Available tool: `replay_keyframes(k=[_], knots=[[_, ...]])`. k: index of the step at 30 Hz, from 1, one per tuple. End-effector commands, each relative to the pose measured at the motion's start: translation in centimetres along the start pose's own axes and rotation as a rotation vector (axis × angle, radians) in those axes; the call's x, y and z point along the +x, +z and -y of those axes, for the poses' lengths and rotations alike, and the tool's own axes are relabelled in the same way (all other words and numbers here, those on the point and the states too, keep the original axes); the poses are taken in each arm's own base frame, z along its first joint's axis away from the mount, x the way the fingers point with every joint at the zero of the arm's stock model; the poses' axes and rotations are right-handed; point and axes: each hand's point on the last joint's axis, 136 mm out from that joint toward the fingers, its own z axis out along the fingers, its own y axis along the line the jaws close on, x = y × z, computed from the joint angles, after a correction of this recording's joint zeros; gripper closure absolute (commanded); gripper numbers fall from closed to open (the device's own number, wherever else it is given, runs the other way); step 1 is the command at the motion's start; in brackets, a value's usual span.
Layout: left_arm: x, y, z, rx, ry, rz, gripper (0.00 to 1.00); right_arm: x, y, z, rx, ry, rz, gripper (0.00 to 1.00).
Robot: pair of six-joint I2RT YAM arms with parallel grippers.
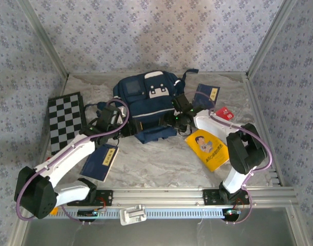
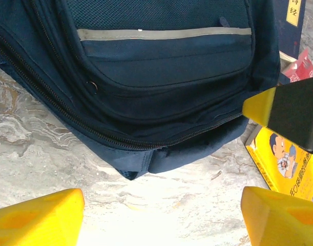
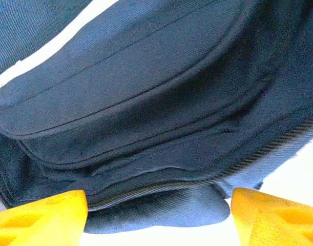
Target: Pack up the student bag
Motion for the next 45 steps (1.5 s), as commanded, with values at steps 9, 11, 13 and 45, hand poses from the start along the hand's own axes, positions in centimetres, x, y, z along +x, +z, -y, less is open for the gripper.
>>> replay_keyframes(k=[9, 11, 13, 45], knots=[[-1.4, -0.7, 0.5, -0.015, 0.021, 0.032, 0.19, 1.2, 1.7, -8.4, -0.210, -0.069, 0.034, 0.49], [-1.3, -0.6, 0.9, 0.005, 0.002, 0.031, 0.19, 1.5, 0.9, -8.4, -0.199, -0.075, 0.032, 0.44], [-1.2, -0.6, 1.6, 0.042, -0.029, 0.030, 0.19, 1.3, -0.9, -7.3, -0.120, -0.093, 0.050, 0.36], [4.6, 1.3, 8.1, 0.139, -0.099, 0.047, 0.18, -2.2, -7.4, 22.7, 0.341, 0.342, 0.023, 0.04]])
